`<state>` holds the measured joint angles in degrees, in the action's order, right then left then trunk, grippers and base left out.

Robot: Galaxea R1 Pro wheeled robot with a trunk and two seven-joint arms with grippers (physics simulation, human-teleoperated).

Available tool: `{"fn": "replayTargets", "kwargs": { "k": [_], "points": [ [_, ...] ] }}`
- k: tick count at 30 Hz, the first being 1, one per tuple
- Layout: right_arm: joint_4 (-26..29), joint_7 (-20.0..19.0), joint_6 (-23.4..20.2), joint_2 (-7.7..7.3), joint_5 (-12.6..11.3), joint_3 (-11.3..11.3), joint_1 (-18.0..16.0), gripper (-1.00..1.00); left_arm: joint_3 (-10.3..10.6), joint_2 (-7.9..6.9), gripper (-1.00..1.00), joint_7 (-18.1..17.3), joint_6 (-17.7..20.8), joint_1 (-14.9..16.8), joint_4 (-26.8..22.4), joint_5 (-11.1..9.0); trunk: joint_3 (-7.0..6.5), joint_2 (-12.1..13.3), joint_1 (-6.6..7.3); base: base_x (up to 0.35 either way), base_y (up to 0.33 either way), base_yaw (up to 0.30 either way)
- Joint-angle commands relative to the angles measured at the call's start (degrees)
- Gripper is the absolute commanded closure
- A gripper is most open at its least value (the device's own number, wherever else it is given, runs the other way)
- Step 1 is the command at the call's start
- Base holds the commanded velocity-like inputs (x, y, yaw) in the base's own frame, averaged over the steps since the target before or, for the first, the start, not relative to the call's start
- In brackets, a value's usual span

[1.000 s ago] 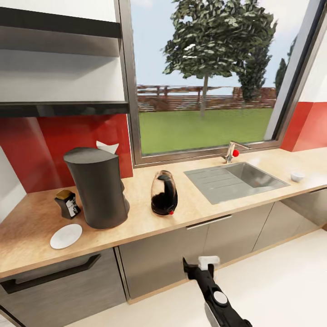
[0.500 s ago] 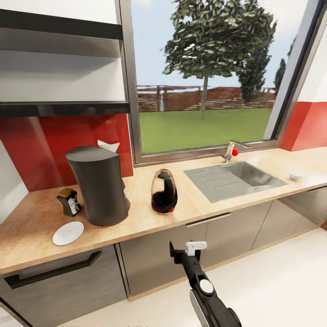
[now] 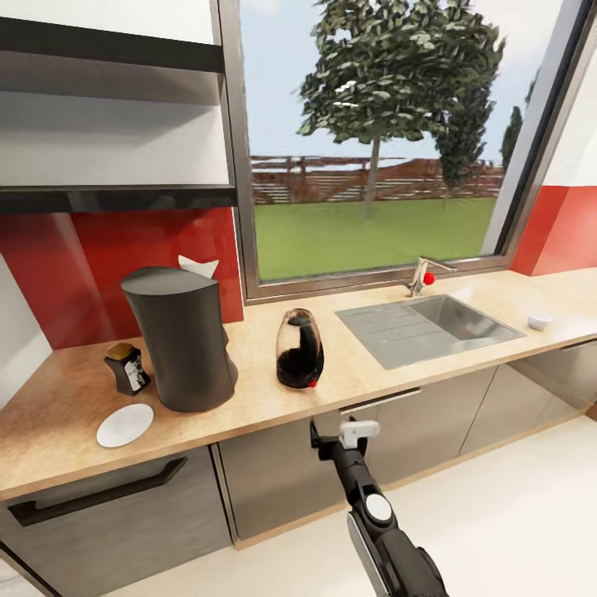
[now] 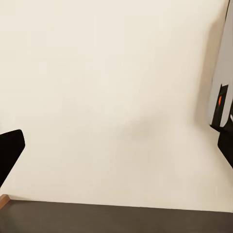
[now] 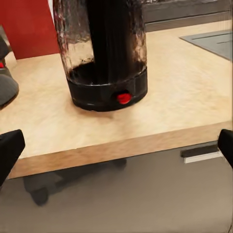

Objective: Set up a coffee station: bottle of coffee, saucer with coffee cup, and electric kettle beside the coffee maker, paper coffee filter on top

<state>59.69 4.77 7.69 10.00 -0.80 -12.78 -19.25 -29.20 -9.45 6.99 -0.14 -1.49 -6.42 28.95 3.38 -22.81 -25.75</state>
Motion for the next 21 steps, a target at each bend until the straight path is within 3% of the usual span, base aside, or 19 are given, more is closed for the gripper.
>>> {"fn": "replayTargets", "kwargs": {
  "k": [1,7,12,21],
  "points": [
    [0.55,0.33,0.15,0.0,-0.08,-0.12,-0.07,-1.0,-0.42,0.04,-1.0,0.04,-0.02,0.0,-0.05,0.58,0.11,-0.11,-0.03,0.0,0.0,0.0],
    [3.34,0.2,-0.06,0.0,-0.08,-0.27,-0.15,-1.0,-0.42,0.05,-1.0,0.04,-0.03,0.0,-0.03,0.58,0.11,-0.11,-0.03,0.0,0.0,0.0],
    [5.59,0.23,-0.36,0.0,-0.01,-1.9,-0.35,-1.0,-0.42,0.1,-1.0,0.04,-0.03,0.0,-0.01,0.58,0.11,-0.11,-0.03,0.0,0.0,0.0],
    [8.11,0.23,-6.61,0.0,0.01,-2.49,-3.51,-1.0,-0.42,0.14,-1.0,0.04,-0.03,-0.06,0.06,0.56,0.11,-0.11,-0.03,0.0,0.0,0.0]
  ]
}}
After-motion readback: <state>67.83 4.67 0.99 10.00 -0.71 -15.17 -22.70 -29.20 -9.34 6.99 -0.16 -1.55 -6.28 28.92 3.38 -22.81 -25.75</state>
